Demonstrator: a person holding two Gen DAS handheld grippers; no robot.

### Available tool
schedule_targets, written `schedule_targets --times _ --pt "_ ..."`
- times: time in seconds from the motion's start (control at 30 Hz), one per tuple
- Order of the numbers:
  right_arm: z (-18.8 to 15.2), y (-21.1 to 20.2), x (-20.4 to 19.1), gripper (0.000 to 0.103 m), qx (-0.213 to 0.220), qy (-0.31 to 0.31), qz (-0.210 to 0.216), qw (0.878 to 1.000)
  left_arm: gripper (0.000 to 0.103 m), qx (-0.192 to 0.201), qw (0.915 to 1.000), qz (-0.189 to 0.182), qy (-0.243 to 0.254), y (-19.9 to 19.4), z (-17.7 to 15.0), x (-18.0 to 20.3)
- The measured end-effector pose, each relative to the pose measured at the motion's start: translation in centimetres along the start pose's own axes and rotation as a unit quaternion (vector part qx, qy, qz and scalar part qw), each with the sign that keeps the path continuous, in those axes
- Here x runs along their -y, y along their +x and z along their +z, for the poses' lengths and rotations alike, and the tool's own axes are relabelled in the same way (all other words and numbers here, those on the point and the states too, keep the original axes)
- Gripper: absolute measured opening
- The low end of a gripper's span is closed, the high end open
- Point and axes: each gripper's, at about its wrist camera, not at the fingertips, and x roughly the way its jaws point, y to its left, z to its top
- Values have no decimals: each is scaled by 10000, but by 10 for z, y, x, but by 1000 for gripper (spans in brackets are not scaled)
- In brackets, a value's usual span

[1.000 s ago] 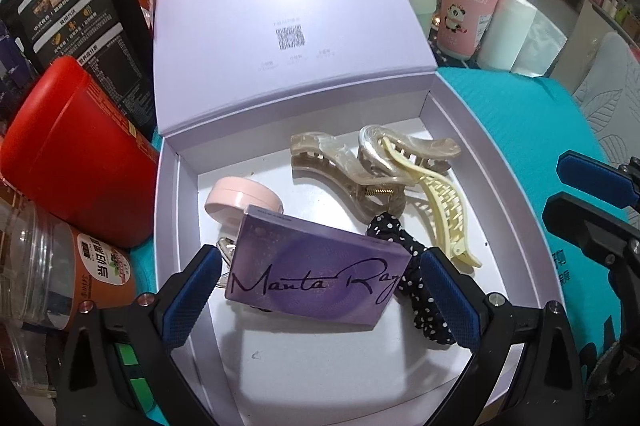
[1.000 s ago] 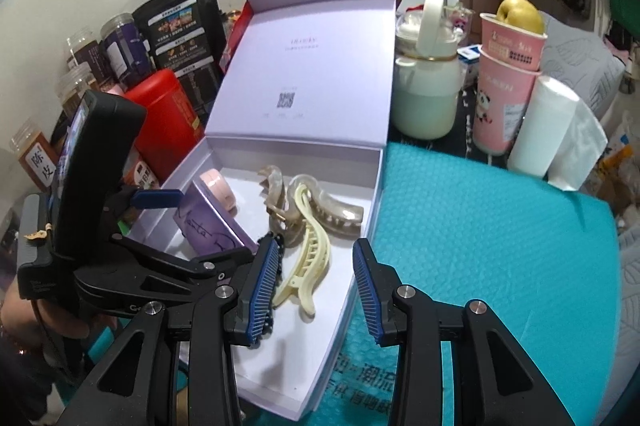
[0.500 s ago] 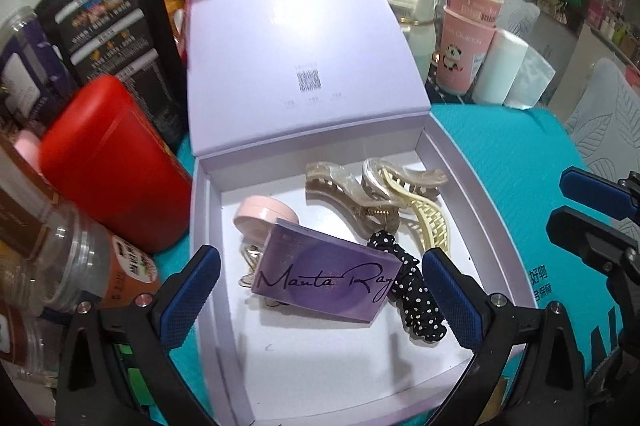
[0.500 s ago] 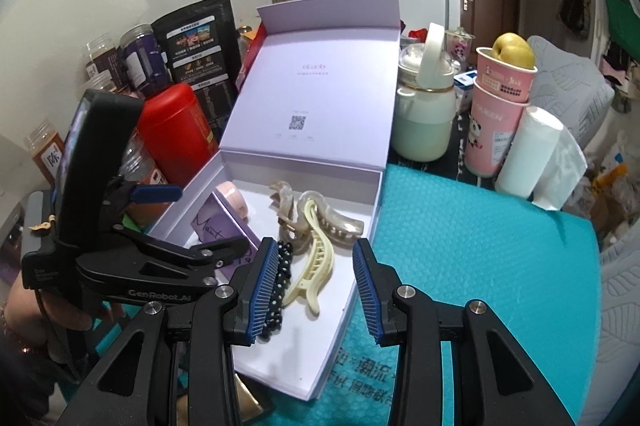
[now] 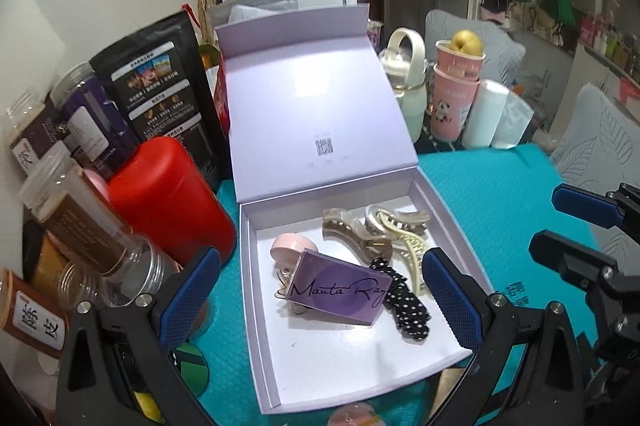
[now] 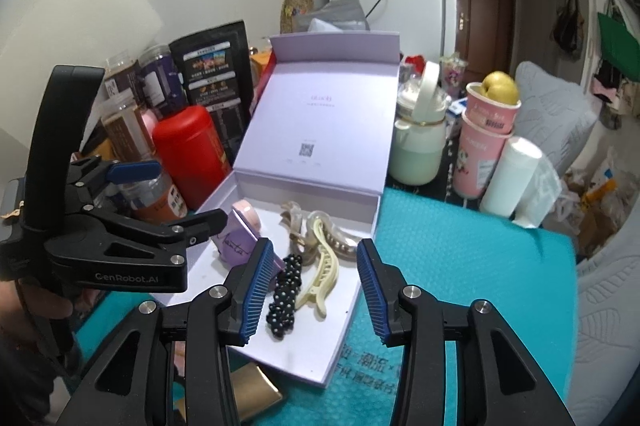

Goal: Organize rigid objects
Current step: 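Open the left gripper on the lens box while the right drops the scrunchie beside it, then withdraw both tools from the gift box toward the blush compact and gold case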

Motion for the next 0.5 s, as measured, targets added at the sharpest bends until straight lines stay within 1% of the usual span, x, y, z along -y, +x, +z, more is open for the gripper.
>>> schedule_targets --times 0.07,0.17,0.5 --pt "1 -8 -3 52 68 -31 -6 10000 103 64 10000 -35 -33 -9 0 0" --pt "1 -21 -8 61 176 -116 -57 9998 103 185 9998 0 -31 -23 -2 1" --pt "-5 -51 -17 62 394 -144 -138 9990 103 452 9988 170 105 -66 -14 10"
